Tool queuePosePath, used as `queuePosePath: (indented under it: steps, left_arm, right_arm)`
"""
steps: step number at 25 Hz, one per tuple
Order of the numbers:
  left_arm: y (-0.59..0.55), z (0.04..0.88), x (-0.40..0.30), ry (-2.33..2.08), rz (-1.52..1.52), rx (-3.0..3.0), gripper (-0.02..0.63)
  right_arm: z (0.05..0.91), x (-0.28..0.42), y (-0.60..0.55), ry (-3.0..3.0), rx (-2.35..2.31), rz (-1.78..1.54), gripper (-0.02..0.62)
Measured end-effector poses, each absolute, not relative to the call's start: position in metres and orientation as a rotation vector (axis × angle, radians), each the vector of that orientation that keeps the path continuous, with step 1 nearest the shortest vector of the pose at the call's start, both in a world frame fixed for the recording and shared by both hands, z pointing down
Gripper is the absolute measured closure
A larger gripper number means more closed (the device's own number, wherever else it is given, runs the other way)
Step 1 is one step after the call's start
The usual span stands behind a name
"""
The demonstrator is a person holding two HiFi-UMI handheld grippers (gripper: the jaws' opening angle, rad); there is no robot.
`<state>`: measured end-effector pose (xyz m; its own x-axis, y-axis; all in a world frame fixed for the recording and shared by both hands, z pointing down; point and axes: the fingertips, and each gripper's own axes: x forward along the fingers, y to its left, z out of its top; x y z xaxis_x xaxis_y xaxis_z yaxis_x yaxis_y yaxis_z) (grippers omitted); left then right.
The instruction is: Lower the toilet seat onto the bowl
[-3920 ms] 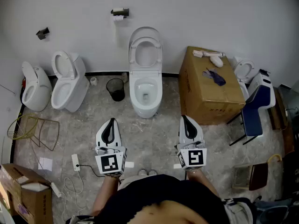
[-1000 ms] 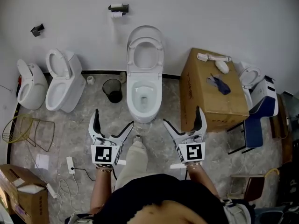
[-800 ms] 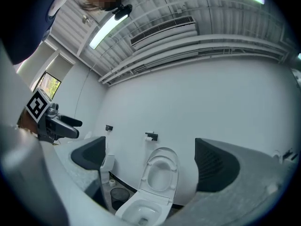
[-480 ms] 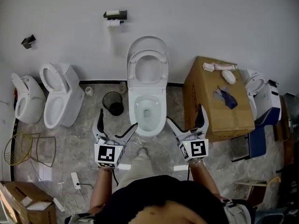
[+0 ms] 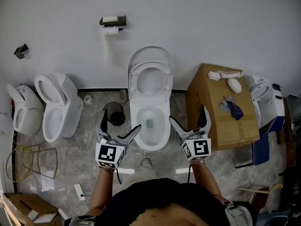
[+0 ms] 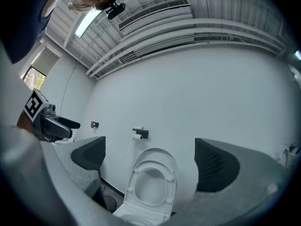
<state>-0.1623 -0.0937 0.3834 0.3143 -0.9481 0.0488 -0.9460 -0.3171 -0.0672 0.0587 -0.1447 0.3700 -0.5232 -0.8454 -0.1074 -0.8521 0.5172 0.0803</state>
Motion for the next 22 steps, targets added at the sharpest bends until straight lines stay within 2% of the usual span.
queuePosePath:
  steps: [4,10,22]
  left_arm:
    - [-0.126,0.395,-0.171,1.799,-0.152,-2.546,0.028]
    - [-0.170,0.419,-0.183,1.821,-0.161,-2.626,0.028]
    - [-0.248,0.448,-0.181,1.803,-0.101,-2.661,0.028]
  right_arm:
    - [0.382,0.046,-0.178,2.722,-1.465,0.186,0.014]
    - [0.404,0.038,-0.218,2.752,-1.390,0.010,0.014]
    - [0.440,0.026,-0.303,2.875,-1.367,0.083,0.015]
